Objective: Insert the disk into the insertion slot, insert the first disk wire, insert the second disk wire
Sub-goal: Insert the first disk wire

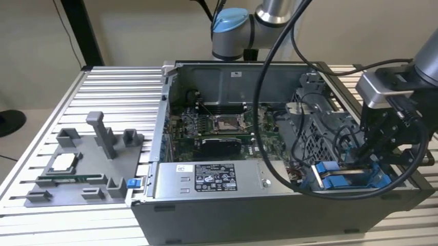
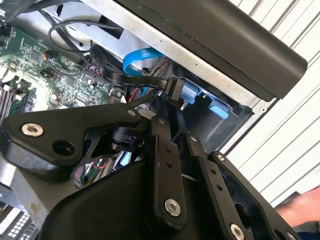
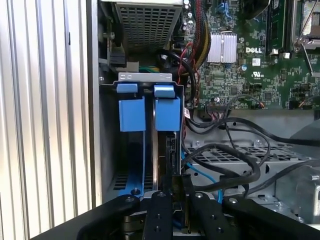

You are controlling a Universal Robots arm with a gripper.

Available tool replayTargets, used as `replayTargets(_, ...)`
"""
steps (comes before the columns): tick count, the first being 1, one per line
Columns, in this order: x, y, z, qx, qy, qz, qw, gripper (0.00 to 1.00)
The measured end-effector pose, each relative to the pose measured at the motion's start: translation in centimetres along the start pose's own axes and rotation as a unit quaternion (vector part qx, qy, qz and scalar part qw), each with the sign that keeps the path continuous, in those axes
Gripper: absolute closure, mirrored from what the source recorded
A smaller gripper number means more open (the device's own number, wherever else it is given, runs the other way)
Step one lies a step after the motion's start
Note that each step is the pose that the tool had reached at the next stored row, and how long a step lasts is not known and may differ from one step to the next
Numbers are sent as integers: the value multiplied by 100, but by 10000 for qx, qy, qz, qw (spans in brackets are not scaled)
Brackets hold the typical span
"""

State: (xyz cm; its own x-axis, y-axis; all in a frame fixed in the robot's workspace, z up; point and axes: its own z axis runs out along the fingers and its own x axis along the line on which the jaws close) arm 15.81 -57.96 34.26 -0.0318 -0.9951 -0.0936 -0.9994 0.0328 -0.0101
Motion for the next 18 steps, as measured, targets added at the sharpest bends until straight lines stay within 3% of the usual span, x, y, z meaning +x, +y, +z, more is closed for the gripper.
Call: replayTargets(18,-7,15,6,33,4,350,9994,100)
